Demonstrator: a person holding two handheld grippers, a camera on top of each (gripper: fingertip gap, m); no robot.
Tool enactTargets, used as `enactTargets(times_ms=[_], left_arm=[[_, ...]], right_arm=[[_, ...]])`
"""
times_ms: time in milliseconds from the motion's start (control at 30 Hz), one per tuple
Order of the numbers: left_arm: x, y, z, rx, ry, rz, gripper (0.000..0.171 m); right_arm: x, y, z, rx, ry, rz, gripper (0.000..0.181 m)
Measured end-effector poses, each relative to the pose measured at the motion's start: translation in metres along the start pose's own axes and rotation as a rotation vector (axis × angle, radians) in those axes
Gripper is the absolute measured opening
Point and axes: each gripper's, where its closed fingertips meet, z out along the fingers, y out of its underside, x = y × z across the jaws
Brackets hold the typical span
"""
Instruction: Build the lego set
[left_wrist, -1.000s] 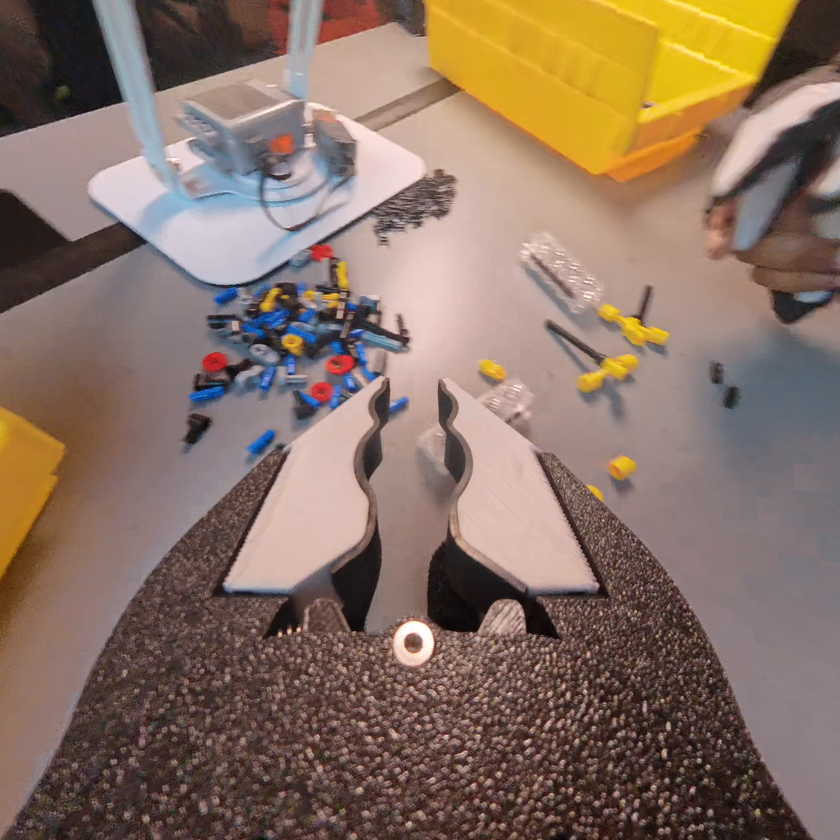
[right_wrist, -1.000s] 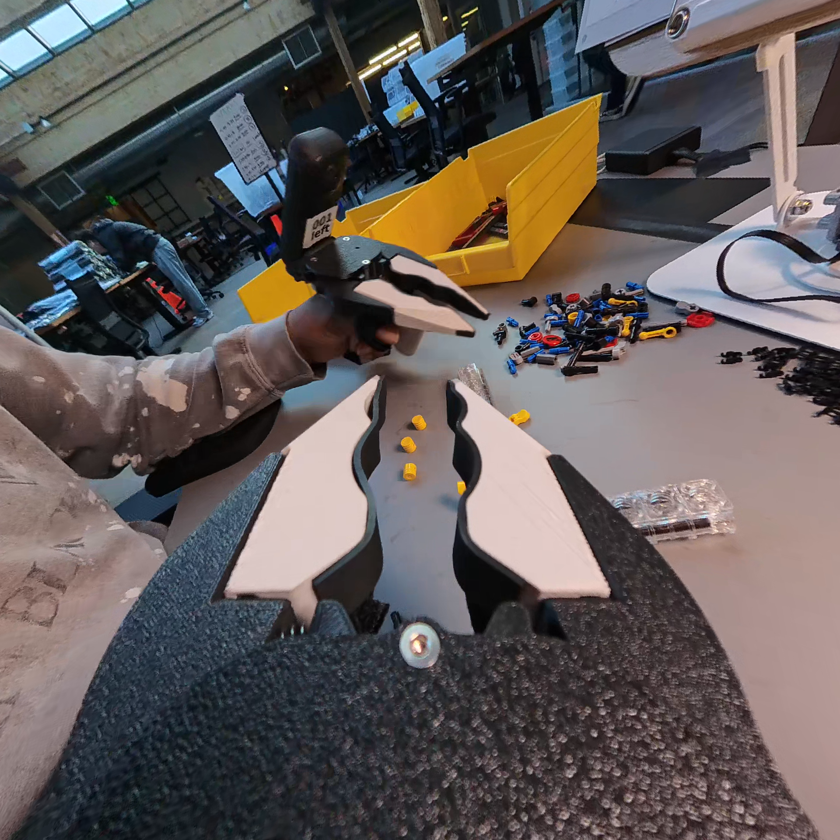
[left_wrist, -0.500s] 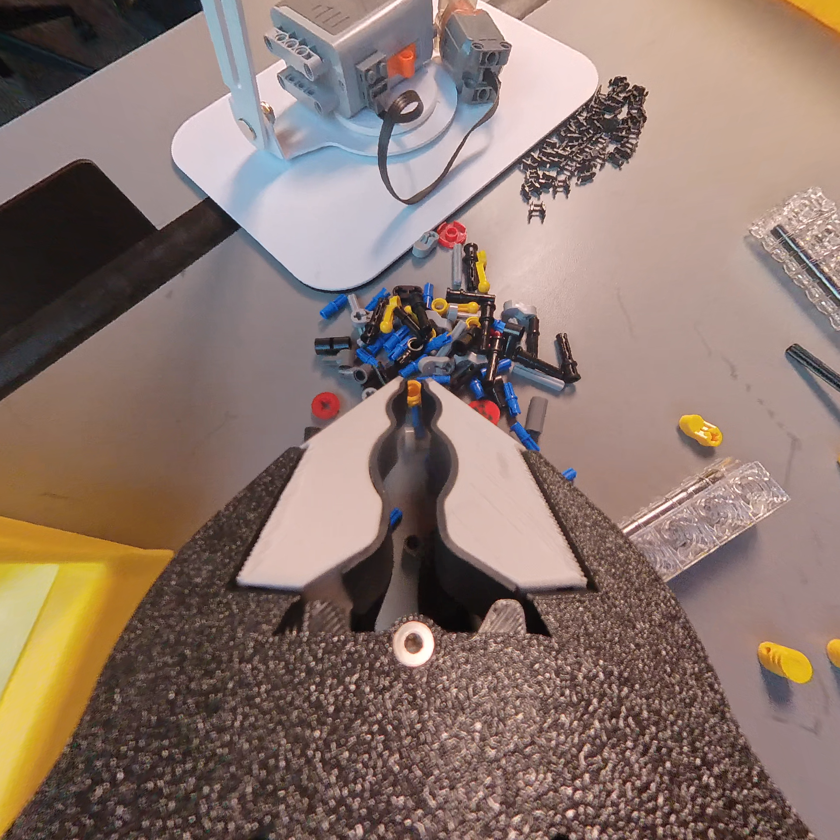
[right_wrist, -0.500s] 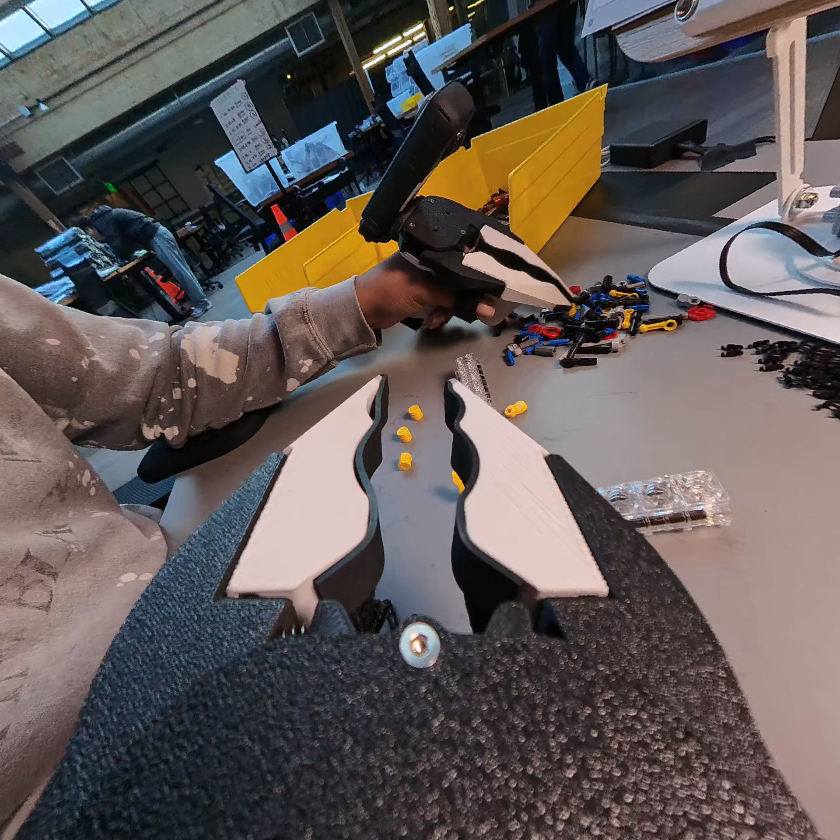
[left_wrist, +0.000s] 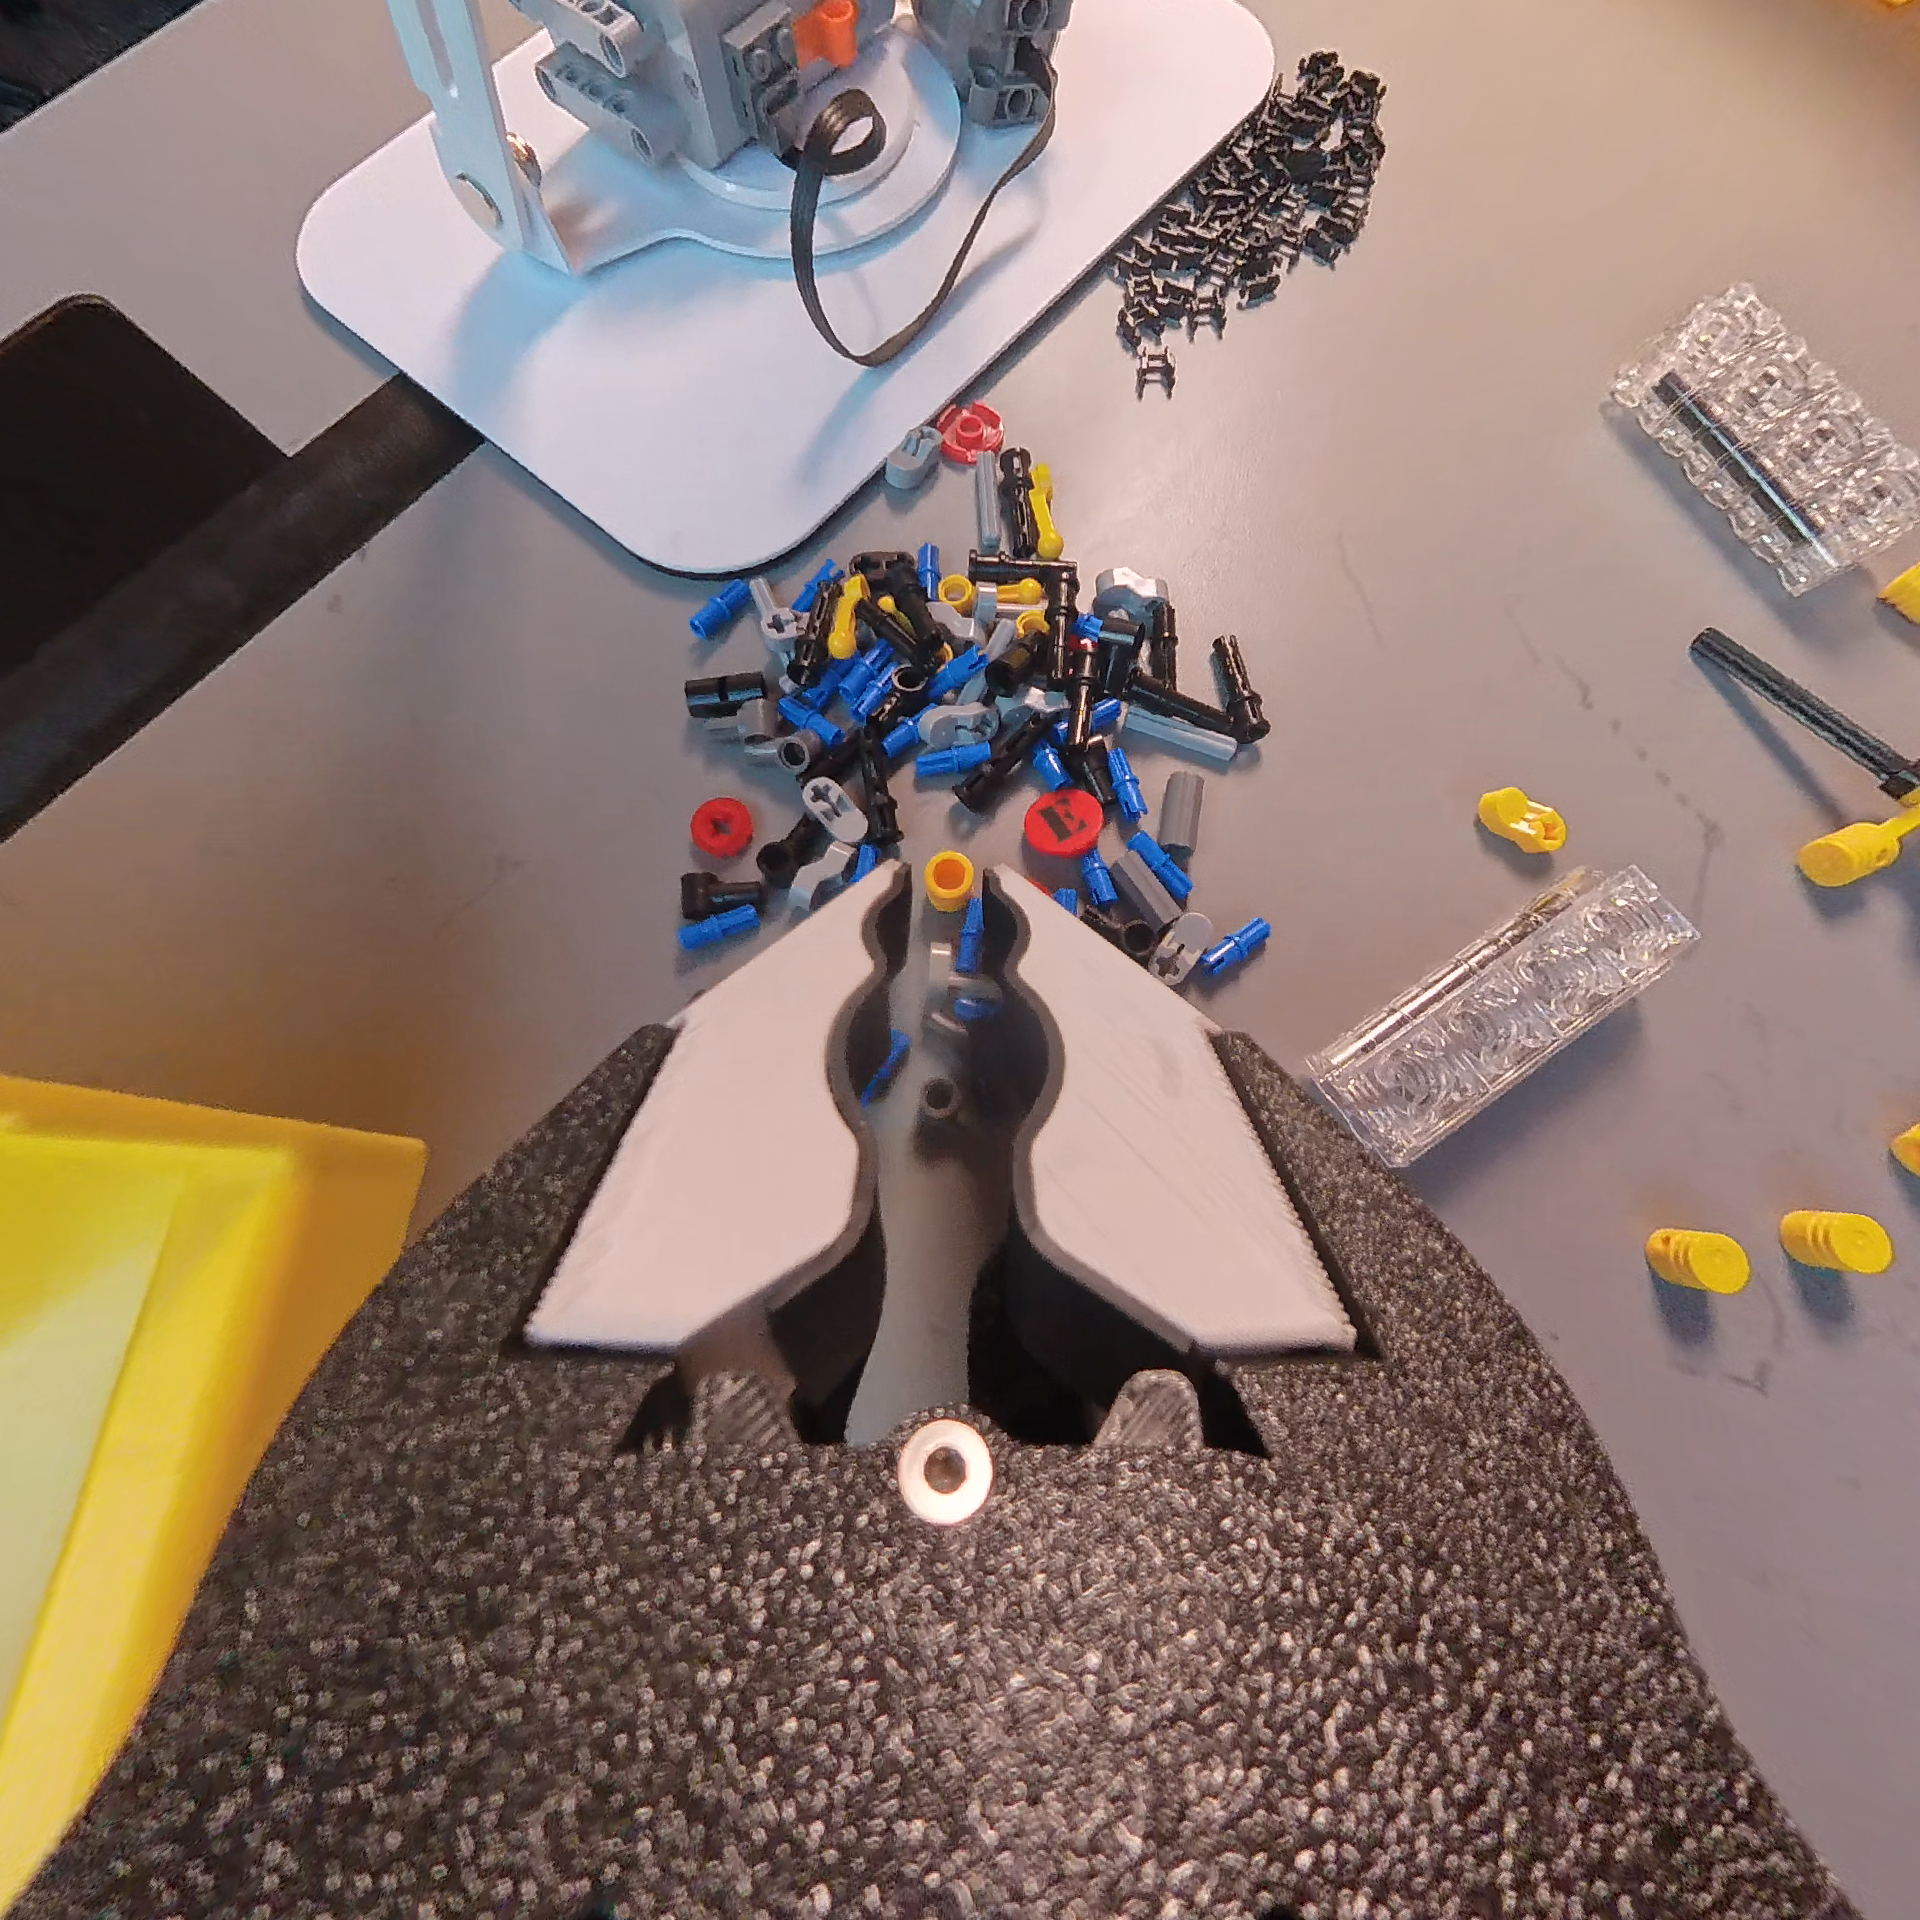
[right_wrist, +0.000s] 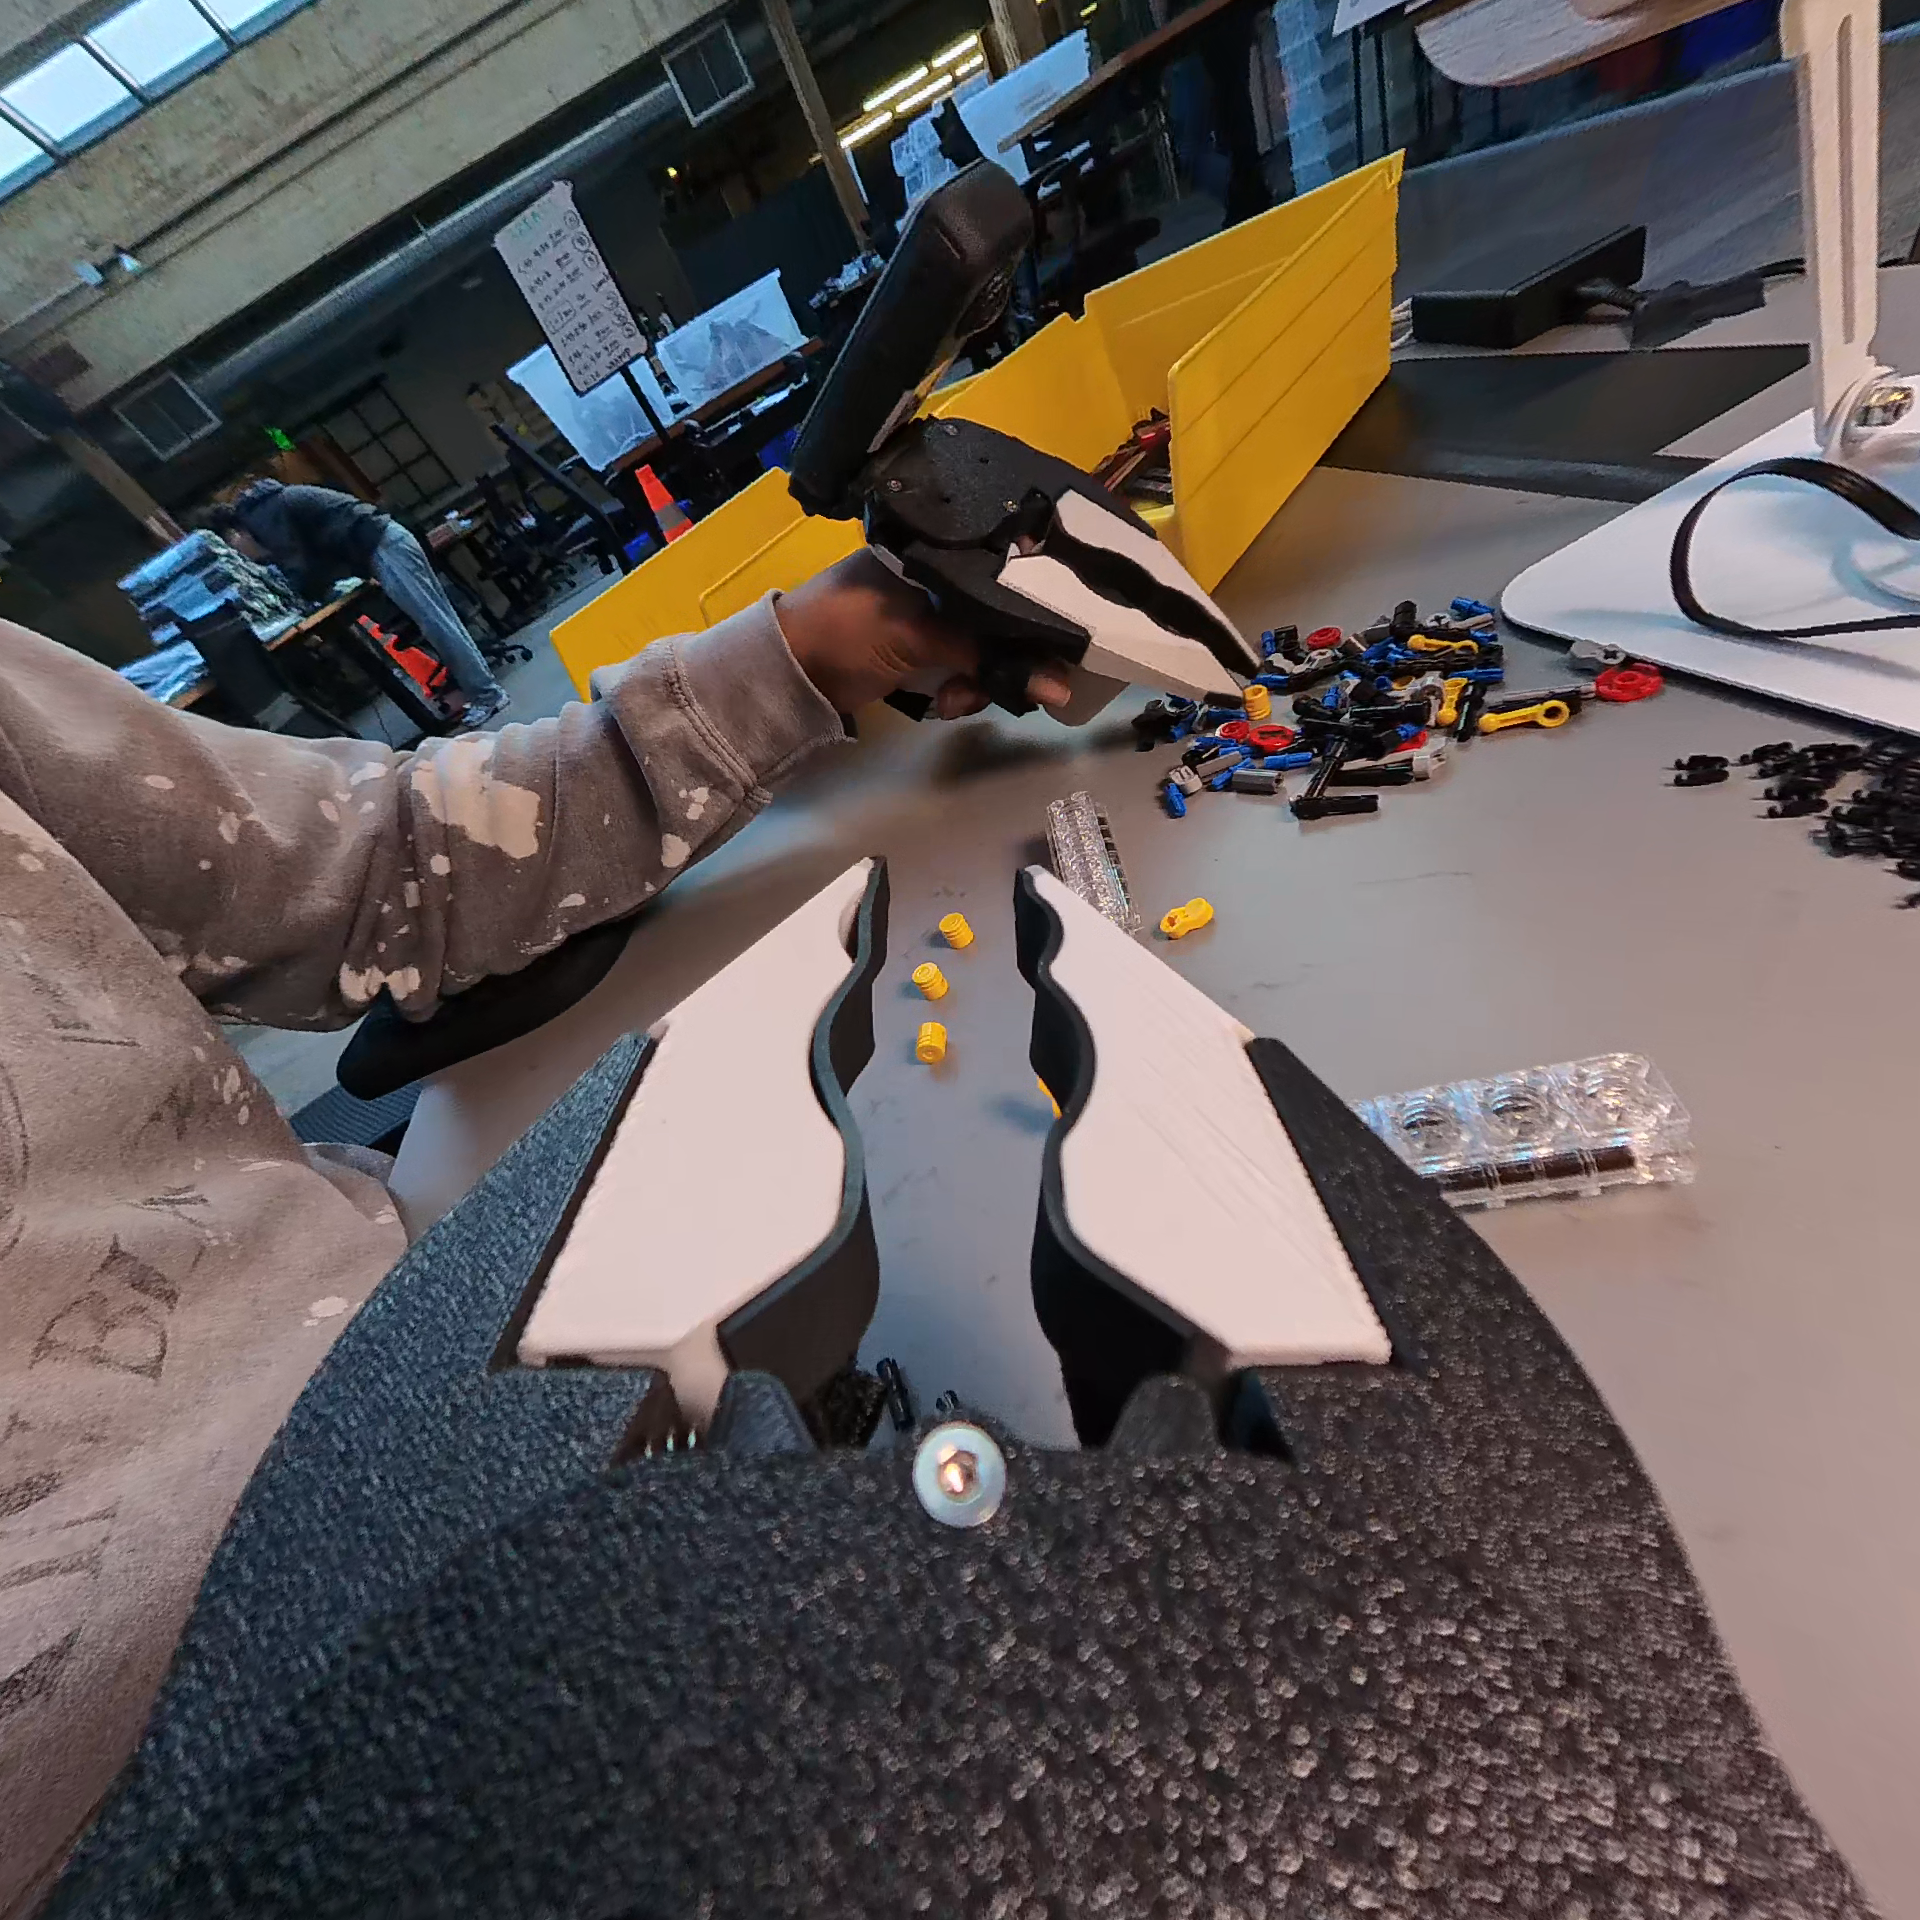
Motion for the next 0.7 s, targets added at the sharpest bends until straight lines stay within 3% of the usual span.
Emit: enactTargets(times_ms=[167, 300, 400, 533, 600, 700], left_arm=[[-0.001, 0.002, 0.008, -0.029, -0.005, 0.009, 0.010], [0.004, -0.015, -0.001, 0.068, 0.027, -0.024, 0.010], [0.044, -0.049, -0.026, 0.280, 0.299, -0.177, 0.010], [0.113, -0.092, -0.085, 0.564, 0.856, -0.541, 0.009], [0.138, -0.100, -0.106, 0.629, 1.084, -0.724, 0.009], [0.170, -0.092, -0.117, 0.614, 1.203, -0.826, 0.009]], right_arm=[[0.000, -0.001, 0.000, 0.001, 0.000, -0.004, 0.024], [-0.001, -0.002, 0.000, 0.009, 0.001, -0.019, 0.024], [-0.003, -0.004, 0.003, 0.022, 0.038, -0.133, 0.024], [-0.014, -0.017, 0.006, 0.084, 0.178, -0.459, 0.025], [-0.026, -0.020, 0.010, 0.097, 0.236, -0.641, 0.025], [-0.044, -0.019, 0.018, 0.089, 0.318, -0.912, 0.024]])
